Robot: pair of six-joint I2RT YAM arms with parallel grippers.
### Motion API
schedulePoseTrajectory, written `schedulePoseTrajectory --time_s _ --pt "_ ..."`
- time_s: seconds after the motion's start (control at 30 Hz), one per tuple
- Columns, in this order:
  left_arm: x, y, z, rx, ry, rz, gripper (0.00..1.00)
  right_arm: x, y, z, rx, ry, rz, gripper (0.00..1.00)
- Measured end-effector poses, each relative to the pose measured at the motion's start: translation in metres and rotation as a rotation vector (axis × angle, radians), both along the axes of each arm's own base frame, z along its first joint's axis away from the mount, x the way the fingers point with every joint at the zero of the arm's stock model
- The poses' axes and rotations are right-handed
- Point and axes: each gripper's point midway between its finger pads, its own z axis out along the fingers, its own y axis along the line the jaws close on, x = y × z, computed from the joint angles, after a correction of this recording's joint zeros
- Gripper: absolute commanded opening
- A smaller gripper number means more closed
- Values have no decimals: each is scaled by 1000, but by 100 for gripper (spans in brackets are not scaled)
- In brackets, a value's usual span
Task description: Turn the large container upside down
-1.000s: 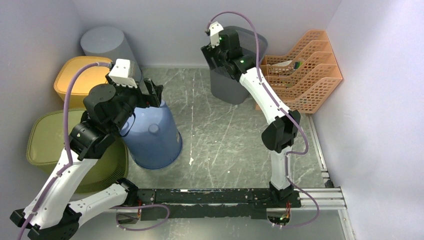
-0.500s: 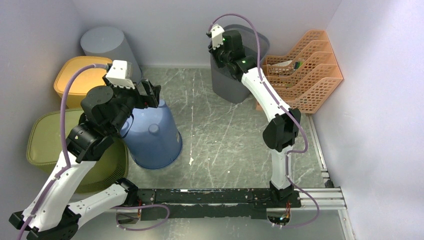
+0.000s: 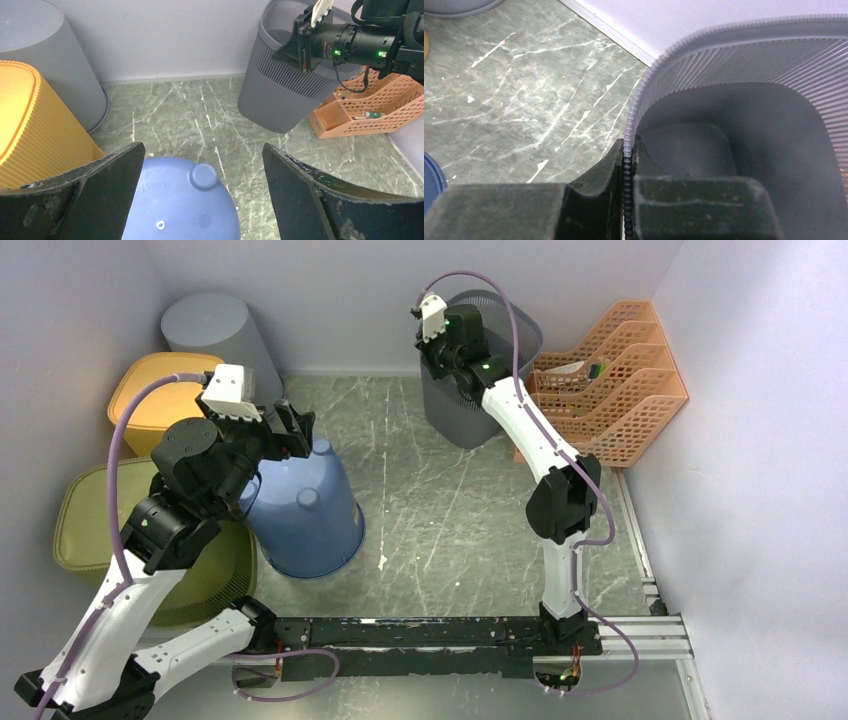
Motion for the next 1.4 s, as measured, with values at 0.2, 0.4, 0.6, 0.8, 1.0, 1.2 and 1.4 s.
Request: schedulePoseTrajectory --time_s 0.2,0.4,0.6,0.8,1.0,1.2,1.4 --pt "-1 2 -1 3 3 7 100 -14 9 6 86 24 52 0" --pt "-3 5 1 4 4 14 100 -55 7 42 353 -1 81 0" --pt "-9 10 12 -11 -19 19 100 -102 6 86 760 -57 70 0" --pt "-13 12 14 -14 -22 19 100 -140 35 58 991 -51 41 0" --pt "-15 14 14 -9 -16 19 100 -173 29 39 1053 -123 -76 0" --pt "-18 16 15 -13 -20 18 100 -187 -26 -2 1153 -138 -257 0" --pt "-15 13 12 -6 -10 17 100 -204 -67 -43 1303 -91 -348 0"
